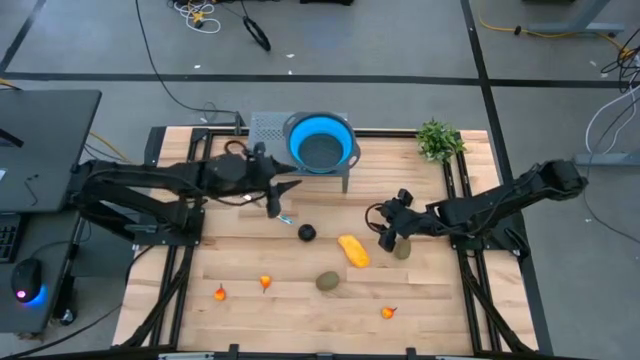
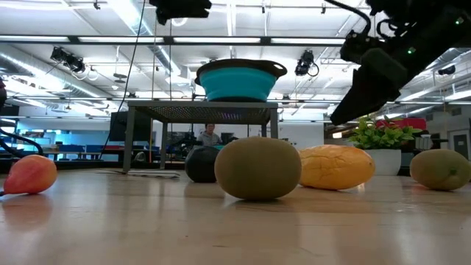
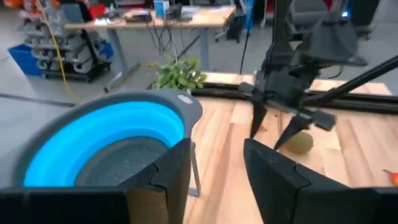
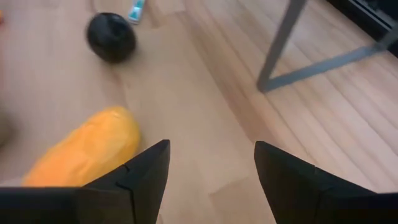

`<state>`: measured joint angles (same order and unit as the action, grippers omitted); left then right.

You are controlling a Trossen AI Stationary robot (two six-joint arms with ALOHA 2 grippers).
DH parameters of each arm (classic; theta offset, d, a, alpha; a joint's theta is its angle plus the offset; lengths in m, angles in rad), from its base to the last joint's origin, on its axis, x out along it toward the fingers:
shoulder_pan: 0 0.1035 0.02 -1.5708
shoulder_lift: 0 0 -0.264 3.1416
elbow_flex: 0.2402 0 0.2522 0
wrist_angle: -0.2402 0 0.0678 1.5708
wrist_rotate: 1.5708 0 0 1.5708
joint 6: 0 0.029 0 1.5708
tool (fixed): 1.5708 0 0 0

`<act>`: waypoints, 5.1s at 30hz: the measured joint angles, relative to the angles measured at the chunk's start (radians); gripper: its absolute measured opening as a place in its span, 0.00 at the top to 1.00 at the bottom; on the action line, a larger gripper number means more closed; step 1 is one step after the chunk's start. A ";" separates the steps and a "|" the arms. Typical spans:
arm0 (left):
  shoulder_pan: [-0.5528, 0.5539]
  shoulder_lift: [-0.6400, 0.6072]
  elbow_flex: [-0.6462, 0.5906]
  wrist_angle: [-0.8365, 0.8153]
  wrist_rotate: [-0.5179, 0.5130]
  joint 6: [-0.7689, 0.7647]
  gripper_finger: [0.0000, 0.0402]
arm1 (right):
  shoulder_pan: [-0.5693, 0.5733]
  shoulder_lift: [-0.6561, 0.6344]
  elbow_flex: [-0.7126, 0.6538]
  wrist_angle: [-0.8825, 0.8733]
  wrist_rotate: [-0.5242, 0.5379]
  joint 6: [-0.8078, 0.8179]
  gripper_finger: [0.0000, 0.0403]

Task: Pick & Place Fruit
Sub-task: Put the blue strainer bowl on top of the gray metal shelf

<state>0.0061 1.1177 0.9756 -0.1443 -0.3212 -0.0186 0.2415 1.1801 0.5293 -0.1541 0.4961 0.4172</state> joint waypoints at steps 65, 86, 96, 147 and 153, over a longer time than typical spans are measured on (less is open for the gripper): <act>0.228 0.493 0.497 -0.569 0.018 0.157 0.89 | 0.187 -0.002 -0.001 0.001 0.025 0.022 0.39; 0.220 0.492 0.665 -0.873 -0.049 0.292 0.95 | 0.187 -0.002 -0.001 -0.003 0.024 0.020 0.39; 0.220 0.492 0.718 -1.126 -0.057 0.270 0.96 | 0.187 -0.002 -0.001 -0.003 -0.010 0.020 0.39; 0.213 0.492 0.626 -1.071 -0.108 0.212 0.77 | 0.187 -0.002 -0.001 0.001 -0.014 0.020 0.39; 0.197 0.492 0.626 -1.098 -0.108 0.159 0.65 | 0.187 -0.002 -0.001 0.001 -0.022 0.020 0.39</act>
<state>0.2030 1.6100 1.6012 -1.2428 -0.4294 0.1406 0.4286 1.1786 0.5285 -0.1535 0.4745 0.4373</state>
